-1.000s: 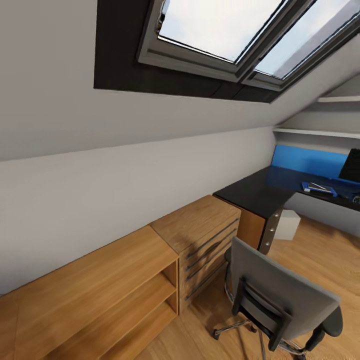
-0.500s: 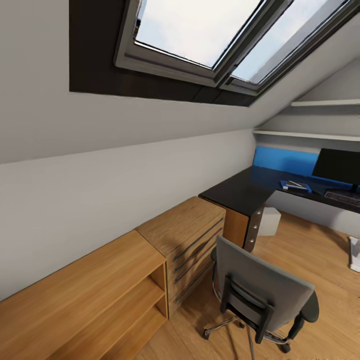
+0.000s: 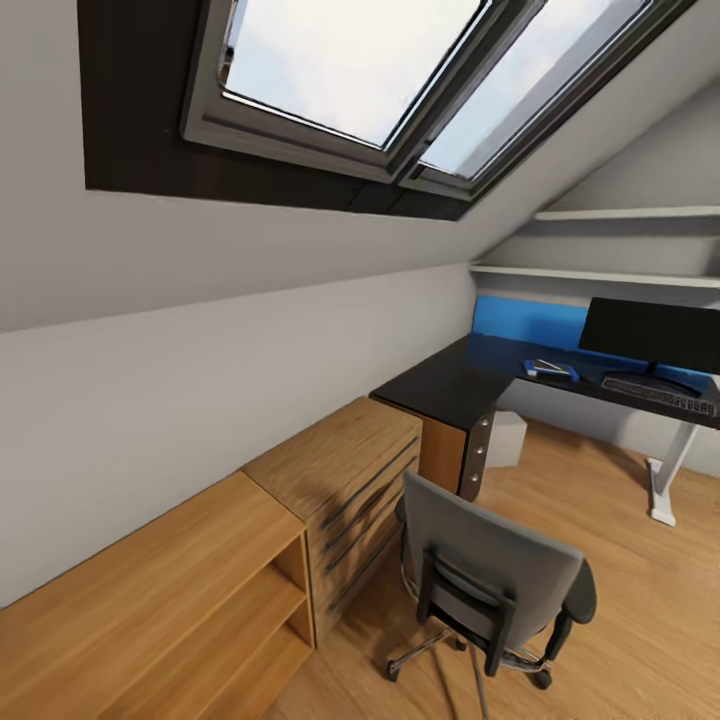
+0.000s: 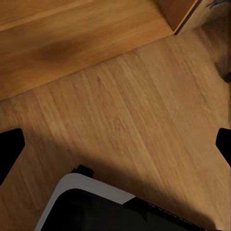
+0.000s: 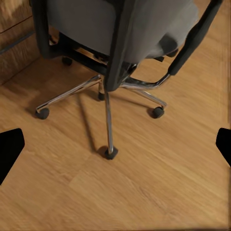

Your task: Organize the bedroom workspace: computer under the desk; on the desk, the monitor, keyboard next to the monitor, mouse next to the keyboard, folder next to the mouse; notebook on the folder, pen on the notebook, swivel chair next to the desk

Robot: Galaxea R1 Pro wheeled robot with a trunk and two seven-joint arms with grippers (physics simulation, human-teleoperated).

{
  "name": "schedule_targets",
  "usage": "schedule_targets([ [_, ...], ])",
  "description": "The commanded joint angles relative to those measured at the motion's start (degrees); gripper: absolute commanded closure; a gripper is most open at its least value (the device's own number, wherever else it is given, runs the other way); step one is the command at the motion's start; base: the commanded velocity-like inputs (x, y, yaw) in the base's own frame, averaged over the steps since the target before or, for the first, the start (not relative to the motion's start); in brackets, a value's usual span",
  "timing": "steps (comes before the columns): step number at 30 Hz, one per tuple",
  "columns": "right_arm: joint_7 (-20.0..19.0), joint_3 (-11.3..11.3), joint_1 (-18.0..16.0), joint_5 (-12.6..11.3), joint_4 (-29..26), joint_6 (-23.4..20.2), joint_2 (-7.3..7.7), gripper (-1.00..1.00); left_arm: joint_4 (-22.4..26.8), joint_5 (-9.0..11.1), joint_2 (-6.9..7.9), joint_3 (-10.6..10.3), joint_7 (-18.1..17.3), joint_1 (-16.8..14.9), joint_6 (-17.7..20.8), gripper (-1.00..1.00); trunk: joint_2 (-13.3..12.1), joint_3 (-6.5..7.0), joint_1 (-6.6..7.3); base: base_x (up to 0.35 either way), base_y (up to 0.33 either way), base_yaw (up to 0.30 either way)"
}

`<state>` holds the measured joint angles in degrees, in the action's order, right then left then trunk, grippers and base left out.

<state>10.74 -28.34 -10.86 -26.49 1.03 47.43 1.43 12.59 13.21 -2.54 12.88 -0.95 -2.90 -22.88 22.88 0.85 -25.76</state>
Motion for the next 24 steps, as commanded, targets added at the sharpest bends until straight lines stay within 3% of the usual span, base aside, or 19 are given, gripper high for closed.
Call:
schedule_targets([
  [1, 0.31, -0.48, -0.04, -0.14, 0.11, 0.12, -0.02, -1.00, -0.02, 0.32, -0.01, 0.04, -0.10, 0.00, -0.15, -1.00, 0.03, 0.05, -0.02, 0.000, 0.000, -0.213],
  [15, 0.33, -0.48, -0.04, -0.14, 0.11, 0.07, -0.02, -1.00, -0.02, 0.32, -0.01, 0.04, -0.10, 0.00, -0.15, -1.00, 0.03, 0.90, -0.02, 0.000, 0.000, -0.212],
  [24, 0.41, -0.48, -0.04, -0.17, 0.11, 0.00, -0.06, -1.00, -0.02, 0.32, -0.01, 0.04, -0.10, 0.00, -0.14, -1.00, 0.03, 0.69, -0.02, 0.000, 0.000, -0.135],
])
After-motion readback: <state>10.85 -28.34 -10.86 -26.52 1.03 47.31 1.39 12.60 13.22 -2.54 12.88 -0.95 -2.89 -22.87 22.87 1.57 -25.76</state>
